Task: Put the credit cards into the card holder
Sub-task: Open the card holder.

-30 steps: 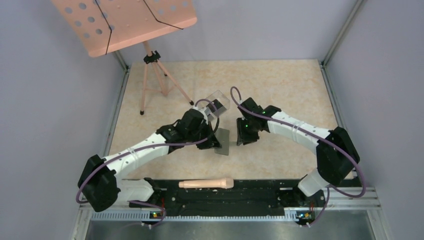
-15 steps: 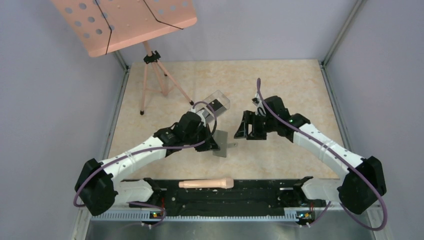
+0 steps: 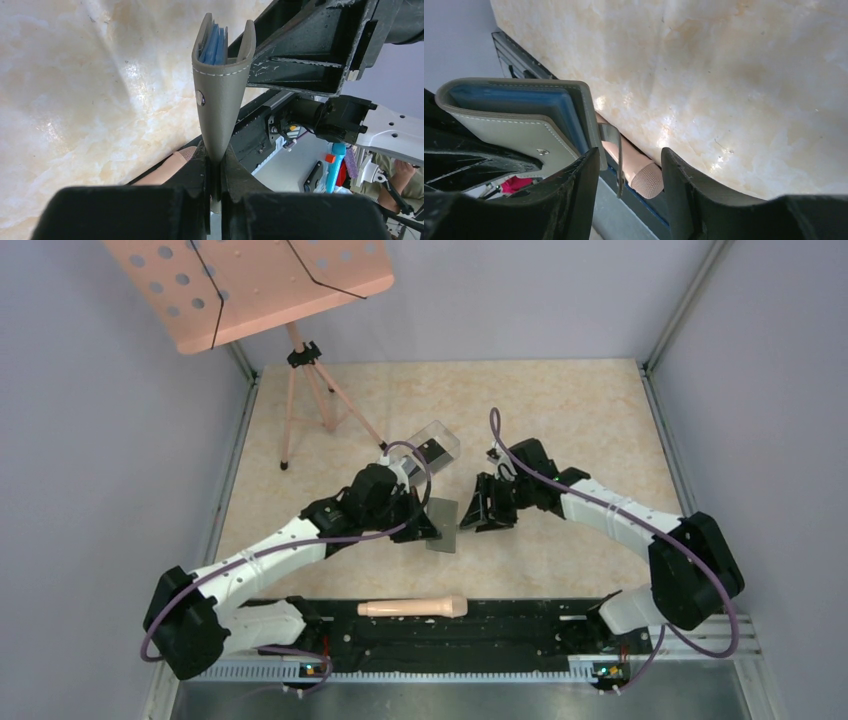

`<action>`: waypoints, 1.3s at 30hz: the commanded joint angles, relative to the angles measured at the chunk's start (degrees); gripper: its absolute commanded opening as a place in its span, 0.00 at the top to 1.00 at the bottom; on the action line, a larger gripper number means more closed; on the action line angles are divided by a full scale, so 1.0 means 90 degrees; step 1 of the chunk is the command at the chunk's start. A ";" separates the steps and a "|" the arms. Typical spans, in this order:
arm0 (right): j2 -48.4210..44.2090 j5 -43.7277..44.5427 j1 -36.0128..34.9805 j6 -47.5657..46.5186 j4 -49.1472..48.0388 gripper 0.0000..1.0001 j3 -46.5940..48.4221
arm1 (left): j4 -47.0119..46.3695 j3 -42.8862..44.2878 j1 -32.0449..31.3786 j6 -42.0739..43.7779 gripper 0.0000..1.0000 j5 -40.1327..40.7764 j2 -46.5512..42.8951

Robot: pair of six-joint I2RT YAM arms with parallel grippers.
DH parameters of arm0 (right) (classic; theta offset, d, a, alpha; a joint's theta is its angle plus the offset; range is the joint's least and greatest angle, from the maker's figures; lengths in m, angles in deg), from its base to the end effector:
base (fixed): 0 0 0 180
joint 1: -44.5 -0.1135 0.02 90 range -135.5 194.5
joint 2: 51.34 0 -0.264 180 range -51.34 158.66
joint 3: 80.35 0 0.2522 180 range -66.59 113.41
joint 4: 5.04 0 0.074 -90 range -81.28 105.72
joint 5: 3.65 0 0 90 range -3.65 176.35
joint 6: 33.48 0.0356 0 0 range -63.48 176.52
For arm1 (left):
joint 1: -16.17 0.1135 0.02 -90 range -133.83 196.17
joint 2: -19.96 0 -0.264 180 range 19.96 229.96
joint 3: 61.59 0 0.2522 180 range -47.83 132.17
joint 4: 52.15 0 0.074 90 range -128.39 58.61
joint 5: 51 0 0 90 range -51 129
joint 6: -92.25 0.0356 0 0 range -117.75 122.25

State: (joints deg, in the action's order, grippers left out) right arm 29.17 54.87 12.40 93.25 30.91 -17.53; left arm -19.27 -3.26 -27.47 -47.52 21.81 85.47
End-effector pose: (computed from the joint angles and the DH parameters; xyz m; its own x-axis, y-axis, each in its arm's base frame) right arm 0.2261 0.1638 0.2132 -0.9746 -0.0093 -0.2237 -0.1654 0.7031 0.6916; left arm 0.1689 -0.1756 0.2527 -0.9291 -0.1218 -0.3491 0.1759 0.6848 -0.7072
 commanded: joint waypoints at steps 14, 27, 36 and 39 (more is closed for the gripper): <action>0.0331 -0.0807 0.0012 0.0160 -0.0855 0.69 0.0027 | -0.0387 -0.0041 -0.0005 0.0068 1.00 -0.0085 -0.0238; 0.0320 -0.0855 0.0008 -0.0034 -0.0536 0.80 -0.0014 | -0.0361 0.0007 -0.0005 0.0096 1.00 -0.0072 -0.0238; -0.0258 -0.1008 0.0012 -0.0181 -0.0520 1.00 0.0333 | 0.0187 0.0263 -0.0005 0.0398 0.48 0.0314 -0.0374; -0.0519 -0.1122 0.0012 -0.0626 -0.0233 1.00 0.0807 | 0.0924 0.0586 -0.0005 0.0758 0.23 0.1252 -0.0713</action>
State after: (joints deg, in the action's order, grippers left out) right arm 29.68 47.24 12.40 92.42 27.55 -17.40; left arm -16.98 -2.82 -27.47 -45.14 24.52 83.75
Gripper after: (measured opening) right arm 0.022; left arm 0.687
